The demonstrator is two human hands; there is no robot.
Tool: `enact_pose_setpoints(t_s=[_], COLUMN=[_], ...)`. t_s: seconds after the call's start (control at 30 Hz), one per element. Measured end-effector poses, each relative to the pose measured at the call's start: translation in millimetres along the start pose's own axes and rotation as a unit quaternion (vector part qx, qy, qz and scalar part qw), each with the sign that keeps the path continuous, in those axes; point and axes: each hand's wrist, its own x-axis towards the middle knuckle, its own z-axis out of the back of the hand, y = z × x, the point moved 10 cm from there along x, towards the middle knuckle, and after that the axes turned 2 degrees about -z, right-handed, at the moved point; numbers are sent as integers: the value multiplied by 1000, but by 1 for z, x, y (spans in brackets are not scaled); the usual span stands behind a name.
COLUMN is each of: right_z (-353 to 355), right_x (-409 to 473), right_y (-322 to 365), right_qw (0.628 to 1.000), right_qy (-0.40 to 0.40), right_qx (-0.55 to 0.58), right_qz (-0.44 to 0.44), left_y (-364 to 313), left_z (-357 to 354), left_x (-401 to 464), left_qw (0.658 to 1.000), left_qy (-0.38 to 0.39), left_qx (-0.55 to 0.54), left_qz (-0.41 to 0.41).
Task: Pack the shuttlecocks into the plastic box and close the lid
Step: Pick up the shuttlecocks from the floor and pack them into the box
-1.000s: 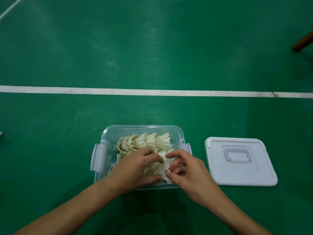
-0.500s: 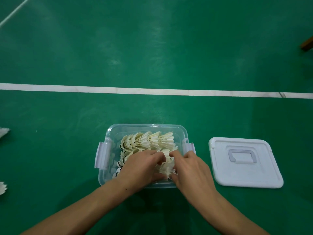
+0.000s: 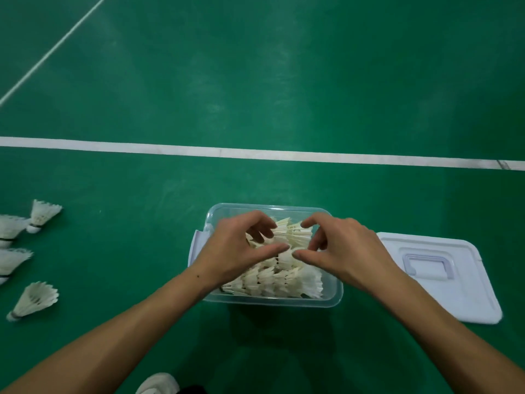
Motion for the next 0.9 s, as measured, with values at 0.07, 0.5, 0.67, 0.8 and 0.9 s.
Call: enact_pose_setpoints(t_s=[0.07, 0.5, 0.67, 0.8, 0.9], right_z=[-2, -79, -128, -171, -197], right_x=[10, 64, 76, 87, 96], right_y=[20, 204, 287, 341, 373], right_qw=[999, 978, 964, 953, 948], right_qy=[-10, 14, 49, 78, 102], right_qx=[22, 55, 18, 4, -2], right_qz=[25, 200, 261, 292, 300], left_y=[1, 109, 162, 212, 250], left_z=[24, 174, 238, 277, 293], left_x=[-5, -127, -194, -250, -286], left_qw=[999, 970, 944, 922, 904], left_qy=[-37, -212, -281, -317, -328], left_qx=[3, 14, 32, 51, 71], left_qz=[3, 120, 169, 219, 264])
